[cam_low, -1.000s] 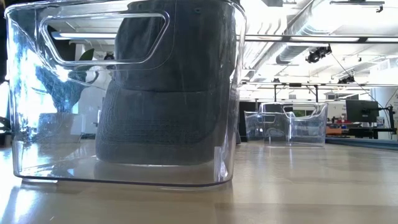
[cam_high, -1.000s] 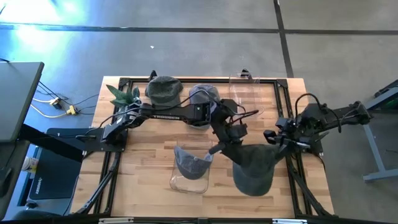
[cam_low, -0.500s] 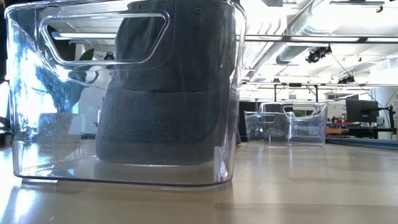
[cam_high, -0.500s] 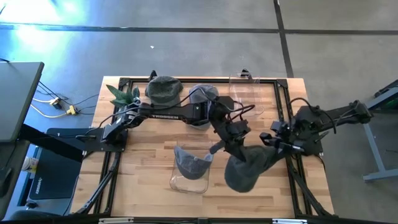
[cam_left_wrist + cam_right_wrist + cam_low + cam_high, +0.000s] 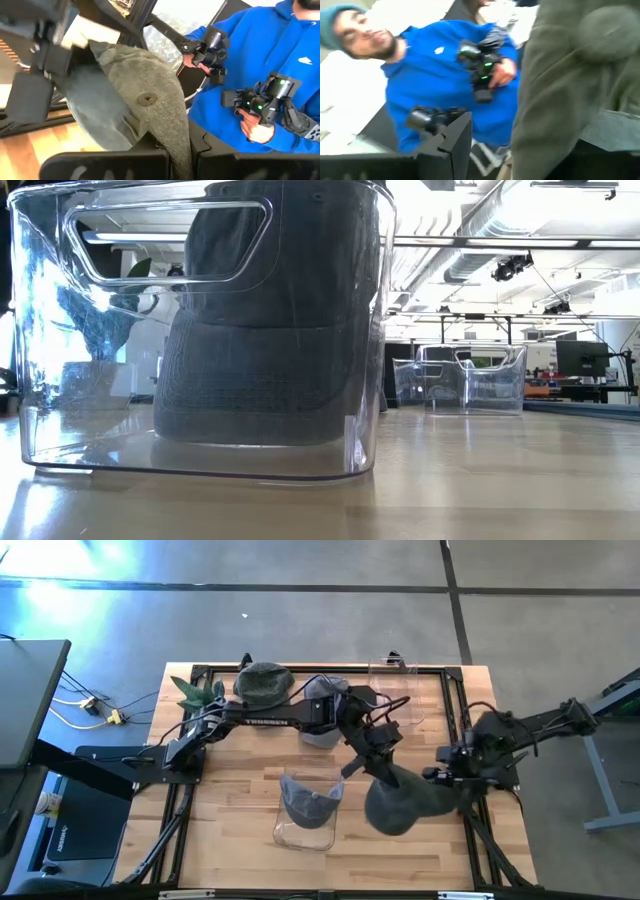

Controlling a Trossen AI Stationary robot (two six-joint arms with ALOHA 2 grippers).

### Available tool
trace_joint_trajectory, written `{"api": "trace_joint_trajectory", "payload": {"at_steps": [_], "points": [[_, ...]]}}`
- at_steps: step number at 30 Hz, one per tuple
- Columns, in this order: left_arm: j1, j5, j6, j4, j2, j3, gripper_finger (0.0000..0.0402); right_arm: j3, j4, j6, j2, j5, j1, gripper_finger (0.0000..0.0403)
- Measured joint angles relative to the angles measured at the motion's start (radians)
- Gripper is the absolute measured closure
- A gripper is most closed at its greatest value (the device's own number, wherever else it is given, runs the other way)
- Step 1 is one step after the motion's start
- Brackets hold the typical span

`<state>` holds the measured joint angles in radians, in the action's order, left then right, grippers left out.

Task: Pick & Place hat
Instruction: Put the bottom black cap into the top transparent bin

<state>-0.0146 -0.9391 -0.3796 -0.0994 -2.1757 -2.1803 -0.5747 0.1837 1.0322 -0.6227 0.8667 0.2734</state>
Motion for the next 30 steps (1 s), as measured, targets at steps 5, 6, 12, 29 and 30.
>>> {"api": "trace_joint_trajectory", "payload": {"at_steps": [5, 6, 12, 29, 30], "points": [[0.002, -0.013, -0.017, 0.008, 0.021, -0.001, 0.0400, 0.000, -0.014, -0.051, 0.032, -0.083, 0.015, 0.0260], [0.002, -0.014, -0.017, 0.010, 0.024, -0.001, 0.0400, 0.000, -0.024, -0.085, 0.031, -0.111, 0.015, 0.0262], [0.001, 0.010, -0.014, 0.030, 0.053, -0.002, 0.0400, 0.000, -0.110, -0.243, 0.000, -0.308, 0.013, 0.0252], [0.001, 0.026, 0.010, 0.001, 0.048, 0.000, 0.0401, 0.000, 0.020, -0.308, -0.006, -0.475, 0.013, 0.0213], [0.001, 0.031, 0.011, -0.001, 0.048, 0.000, 0.0401, 0.000, 0.019, -0.308, -0.006, -0.475, 0.013, 0.0217]]}}
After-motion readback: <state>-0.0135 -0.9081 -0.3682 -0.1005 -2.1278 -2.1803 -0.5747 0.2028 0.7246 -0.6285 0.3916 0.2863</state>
